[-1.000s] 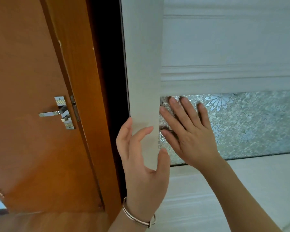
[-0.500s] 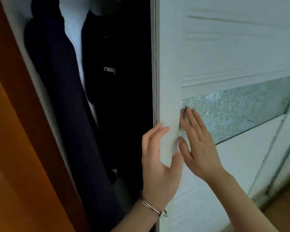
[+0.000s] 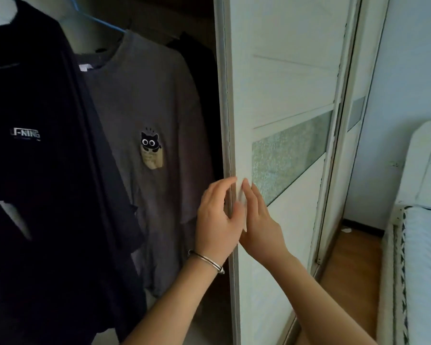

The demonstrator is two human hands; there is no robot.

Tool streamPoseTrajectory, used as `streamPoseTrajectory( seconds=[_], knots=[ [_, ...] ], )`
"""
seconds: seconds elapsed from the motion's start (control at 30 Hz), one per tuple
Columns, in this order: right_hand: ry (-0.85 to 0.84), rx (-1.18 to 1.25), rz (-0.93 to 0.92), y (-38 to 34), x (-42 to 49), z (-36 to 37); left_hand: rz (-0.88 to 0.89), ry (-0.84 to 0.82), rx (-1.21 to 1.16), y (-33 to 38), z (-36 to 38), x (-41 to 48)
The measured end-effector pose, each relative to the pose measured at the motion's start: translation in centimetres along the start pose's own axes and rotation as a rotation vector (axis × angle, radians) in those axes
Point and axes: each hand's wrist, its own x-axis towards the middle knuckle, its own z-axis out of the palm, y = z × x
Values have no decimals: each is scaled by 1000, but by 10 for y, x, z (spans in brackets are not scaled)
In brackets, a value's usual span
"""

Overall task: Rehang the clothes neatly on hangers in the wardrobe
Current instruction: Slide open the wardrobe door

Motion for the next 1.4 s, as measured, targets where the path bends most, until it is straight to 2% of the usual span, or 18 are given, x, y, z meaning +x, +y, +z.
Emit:
streamPoseTrajectory(
  seconds=[0.07,0.17,0.43,0.63,1.03,1.3,1.4],
  knots=[
    [-19,10,17,22,11,1,-57,31,27,-9,16,15],
    [-26,35,31,50,27,-2,-170,-45,-3,-19,48,34],
    [-3,232,40,125,66,-4,-210,-53,-104,-39,132,77],
    [3,328,63,170,90,-1,-203,-70,-40,-40,172,100],
    [-87,167,291,207,121,-9,-238,-182,-4,-49,225,139],
    [-46,86,348,203,121,-3,-237,-215,-44,-56,230,137],
    [26,45,378,193,123,-8,-179,-260,35,-57,209,129]
  ],
)
